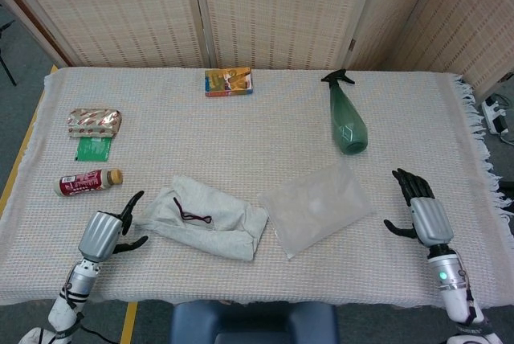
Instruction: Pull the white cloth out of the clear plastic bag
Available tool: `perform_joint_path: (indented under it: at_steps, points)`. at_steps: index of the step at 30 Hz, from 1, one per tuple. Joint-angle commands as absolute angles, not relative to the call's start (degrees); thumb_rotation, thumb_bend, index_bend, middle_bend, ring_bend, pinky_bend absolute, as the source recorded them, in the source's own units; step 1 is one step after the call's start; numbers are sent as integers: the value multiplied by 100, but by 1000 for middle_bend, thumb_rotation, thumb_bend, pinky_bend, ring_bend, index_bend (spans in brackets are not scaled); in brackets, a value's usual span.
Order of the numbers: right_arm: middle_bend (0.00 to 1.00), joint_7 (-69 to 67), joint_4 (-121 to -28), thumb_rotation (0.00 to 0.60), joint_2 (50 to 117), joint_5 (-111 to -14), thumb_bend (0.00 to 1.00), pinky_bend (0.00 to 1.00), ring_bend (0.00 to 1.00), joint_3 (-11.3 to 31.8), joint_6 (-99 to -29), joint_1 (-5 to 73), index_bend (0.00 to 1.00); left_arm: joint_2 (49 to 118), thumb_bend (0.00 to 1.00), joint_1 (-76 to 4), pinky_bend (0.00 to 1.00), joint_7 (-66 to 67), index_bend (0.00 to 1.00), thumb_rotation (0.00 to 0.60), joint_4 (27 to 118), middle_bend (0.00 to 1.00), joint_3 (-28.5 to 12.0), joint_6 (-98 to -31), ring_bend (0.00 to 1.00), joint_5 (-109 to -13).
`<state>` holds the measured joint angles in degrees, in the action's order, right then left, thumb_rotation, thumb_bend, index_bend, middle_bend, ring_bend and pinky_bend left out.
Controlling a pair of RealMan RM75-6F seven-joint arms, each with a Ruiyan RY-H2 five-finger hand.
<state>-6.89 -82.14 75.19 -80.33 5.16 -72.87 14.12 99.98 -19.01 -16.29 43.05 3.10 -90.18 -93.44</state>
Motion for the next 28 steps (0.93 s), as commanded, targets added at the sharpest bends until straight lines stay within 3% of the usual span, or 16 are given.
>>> perform_joint_path:
  at_steps: [1, 4, 7, 11, 15, 28]
  points:
    - [0, -125, -8961, 600, 6836, -8112, 114, 0, 0, 397, -7694, 1115, 0, 8288, 164, -1782, 728, -701, 10, 451, 7006, 528, 542, -8457, 591, -9188]
    - [0, 237, -9455, 600, 6353, -8427, 108, 0, 0, 223, -8106, 867, 0, 7057, 164, -1743, 419, -93, 4, 448, 8635, 345, 750, -7978, 346, -8868]
    - [0, 468, -9727, 600, 6099, -8739, 109, 0, 0, 59, -8416, 672, 0, 6470, 164, -1487, 318, 443, 31, 456, 9350, 287, 799, -8282, 238, -8772]
    - [0, 742, -9857, 600, 5936, -9074, 109, 0, 0, -149, -8690, 453, 0, 6105, 165, -974, 283, 345, 97, 453, 9663, 277, 1007, -8968, 206, -9064]
    - [0, 781, -9751, 600, 5967, -9244, 109, 0, 0, -240, -8911, 279, 0, 6046, 166, -556, 265, -63, 142, 450, 9425, 270, 1202, -9556, 189, -9552]
    - [0, 371, -9700, 600, 5780, -9031, 110, 0, 0, -197, -8617, 284, 0, 5991, 171, -261, 252, 23, 201, 458, 9283, 273, 1021, -9724, 182, -9787]
